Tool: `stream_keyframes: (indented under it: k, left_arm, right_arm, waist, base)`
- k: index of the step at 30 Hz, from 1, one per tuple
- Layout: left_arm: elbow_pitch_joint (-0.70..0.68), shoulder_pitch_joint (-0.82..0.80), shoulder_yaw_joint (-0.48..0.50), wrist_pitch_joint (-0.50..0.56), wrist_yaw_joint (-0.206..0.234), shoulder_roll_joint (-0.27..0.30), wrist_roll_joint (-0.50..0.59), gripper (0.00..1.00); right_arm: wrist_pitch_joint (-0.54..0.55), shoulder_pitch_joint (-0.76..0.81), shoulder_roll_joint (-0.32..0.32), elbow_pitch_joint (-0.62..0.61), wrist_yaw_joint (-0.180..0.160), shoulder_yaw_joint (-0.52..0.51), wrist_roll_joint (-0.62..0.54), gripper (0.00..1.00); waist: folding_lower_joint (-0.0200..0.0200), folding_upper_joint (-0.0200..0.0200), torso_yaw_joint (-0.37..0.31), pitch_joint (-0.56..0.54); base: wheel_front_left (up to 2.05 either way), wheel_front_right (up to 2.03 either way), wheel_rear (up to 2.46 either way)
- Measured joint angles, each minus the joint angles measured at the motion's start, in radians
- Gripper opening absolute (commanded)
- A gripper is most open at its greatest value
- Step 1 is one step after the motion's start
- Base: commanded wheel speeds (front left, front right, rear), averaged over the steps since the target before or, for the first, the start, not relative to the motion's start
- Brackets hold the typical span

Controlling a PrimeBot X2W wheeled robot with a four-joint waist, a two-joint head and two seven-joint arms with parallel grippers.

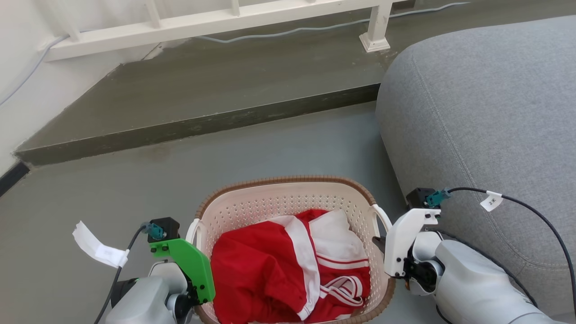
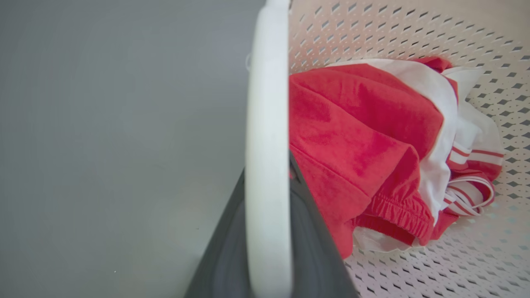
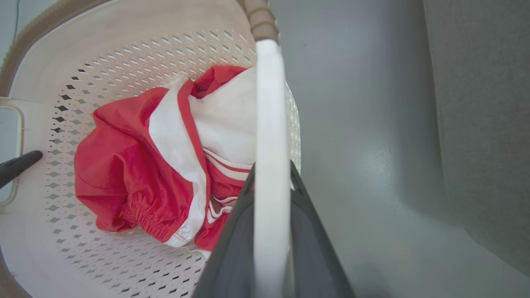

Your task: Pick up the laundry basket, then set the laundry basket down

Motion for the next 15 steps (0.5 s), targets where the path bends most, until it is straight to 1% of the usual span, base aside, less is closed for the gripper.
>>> stream_keyframes:
  k: [15]
  left_arm:
    - [-0.017, 0.006, -0.034, 0.01, 0.026, 0.004, -0.036, 0.0]
  right_arm:
    - [0.014, 0.0, -0.003, 0.003, 0.0, 0.015, 0.018, 0.0]
  waist:
    - [0.0, 0.0, 0.0, -0.009]
  base:
    - [0.0, 0.0, 0.0]
